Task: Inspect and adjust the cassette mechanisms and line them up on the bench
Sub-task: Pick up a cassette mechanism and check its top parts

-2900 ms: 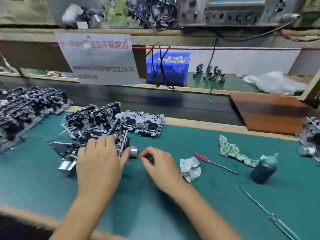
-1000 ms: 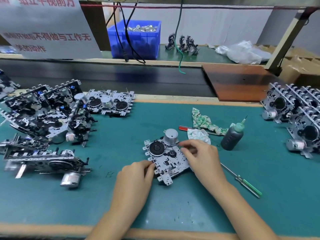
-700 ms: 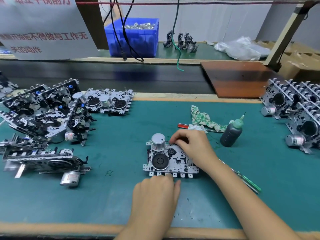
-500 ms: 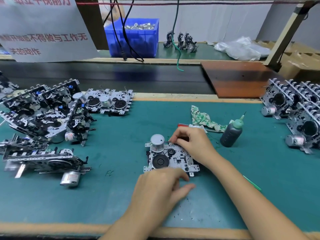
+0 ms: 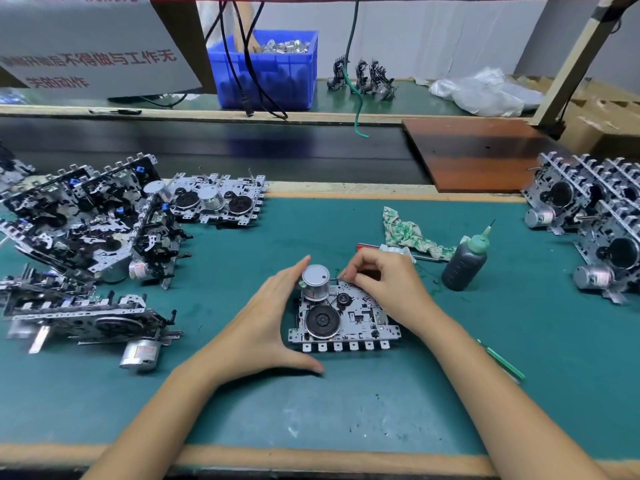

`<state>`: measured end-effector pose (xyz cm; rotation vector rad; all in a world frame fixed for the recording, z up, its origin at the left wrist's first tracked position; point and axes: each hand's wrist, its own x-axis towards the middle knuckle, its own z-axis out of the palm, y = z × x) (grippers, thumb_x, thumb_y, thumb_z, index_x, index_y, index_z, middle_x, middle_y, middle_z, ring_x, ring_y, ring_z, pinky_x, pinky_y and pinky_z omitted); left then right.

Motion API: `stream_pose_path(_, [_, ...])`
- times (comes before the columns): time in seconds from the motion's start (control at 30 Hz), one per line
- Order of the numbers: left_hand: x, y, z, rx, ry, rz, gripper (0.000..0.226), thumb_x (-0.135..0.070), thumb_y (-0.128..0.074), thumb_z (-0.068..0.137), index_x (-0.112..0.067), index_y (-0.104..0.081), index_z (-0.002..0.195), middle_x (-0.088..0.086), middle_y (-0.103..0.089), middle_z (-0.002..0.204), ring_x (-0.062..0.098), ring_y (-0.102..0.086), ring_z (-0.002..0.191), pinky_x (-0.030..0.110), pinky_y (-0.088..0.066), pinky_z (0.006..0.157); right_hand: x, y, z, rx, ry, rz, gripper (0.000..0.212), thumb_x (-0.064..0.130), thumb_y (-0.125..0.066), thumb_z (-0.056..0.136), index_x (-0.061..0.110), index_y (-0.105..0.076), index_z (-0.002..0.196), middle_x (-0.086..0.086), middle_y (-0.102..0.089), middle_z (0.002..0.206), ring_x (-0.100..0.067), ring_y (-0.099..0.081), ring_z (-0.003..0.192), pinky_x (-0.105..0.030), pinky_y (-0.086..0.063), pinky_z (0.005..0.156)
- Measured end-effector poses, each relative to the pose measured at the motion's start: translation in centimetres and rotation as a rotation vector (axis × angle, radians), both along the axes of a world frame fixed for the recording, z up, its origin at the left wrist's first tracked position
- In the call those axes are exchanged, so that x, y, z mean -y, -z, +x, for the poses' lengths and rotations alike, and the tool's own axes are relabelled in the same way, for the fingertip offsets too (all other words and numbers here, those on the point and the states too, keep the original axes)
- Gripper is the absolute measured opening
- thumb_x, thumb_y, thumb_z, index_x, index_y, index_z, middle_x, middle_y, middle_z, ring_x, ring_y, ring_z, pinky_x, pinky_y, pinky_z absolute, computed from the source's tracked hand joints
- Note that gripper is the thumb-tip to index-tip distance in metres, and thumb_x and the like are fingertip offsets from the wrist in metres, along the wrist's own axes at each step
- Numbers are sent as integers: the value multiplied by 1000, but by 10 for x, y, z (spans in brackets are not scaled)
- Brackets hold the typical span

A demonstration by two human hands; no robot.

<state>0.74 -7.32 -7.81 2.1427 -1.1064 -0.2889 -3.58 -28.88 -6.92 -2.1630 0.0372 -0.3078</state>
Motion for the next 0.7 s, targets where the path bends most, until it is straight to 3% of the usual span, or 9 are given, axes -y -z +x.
stream_pose_path(0.23, [4,3,2,-25,-7,-52,104,-62,-80,51,-53,-18,133,-47,-22,132,-15,-27,127,4,-21,103,1,-9,-9,-78,-52,-39,12,12,-62,89,22,-66,94,13,-68,91,5,-61,87,-11,-45,82])
stream_pose_path(0.37, [8,5,4,-39,8,-56,105,-57,-85,52,-53,-19,134,-46,-22,133,-13,-27,128,5,-22,104,8,-12,-20,-124,0,16,9,22,-58,92,27,-66,94,18,-67,94,10,-59,89,-3,-41,77])
stream_pose_path(0.47, [13,4,7,-26,45,-9,108,-61,-82,51,-49,-16,136,-34,-23,139,-7,-26,131,12,-22,108,11,-12,-29,-147,-9,88,11,26,-58,91,28,-67,98,19,-68,100,11,-59,92,-2,-40,78])
stream_pose_path(0.57, [20,4,4,46,21,11,97,-54,-77,55,-31,-31,137,-16,-38,130,3,-36,124,30,-33,108,10,-10,-35,-176,-20,65,19,36,-57,90,32,-63,107,22,-64,108,12,-56,101,-6,-40,87])
stream_pose_path(0.7, [21,3,1,51,6,0,93,-51,-77,57,-23,-37,136,-12,-41,129,6,-39,121,34,-35,105,6,-5,-40,-154,-2,15,23,42,-54,89,35,-62,109,23,-61,111,9,-52,105,-15,-38,93])
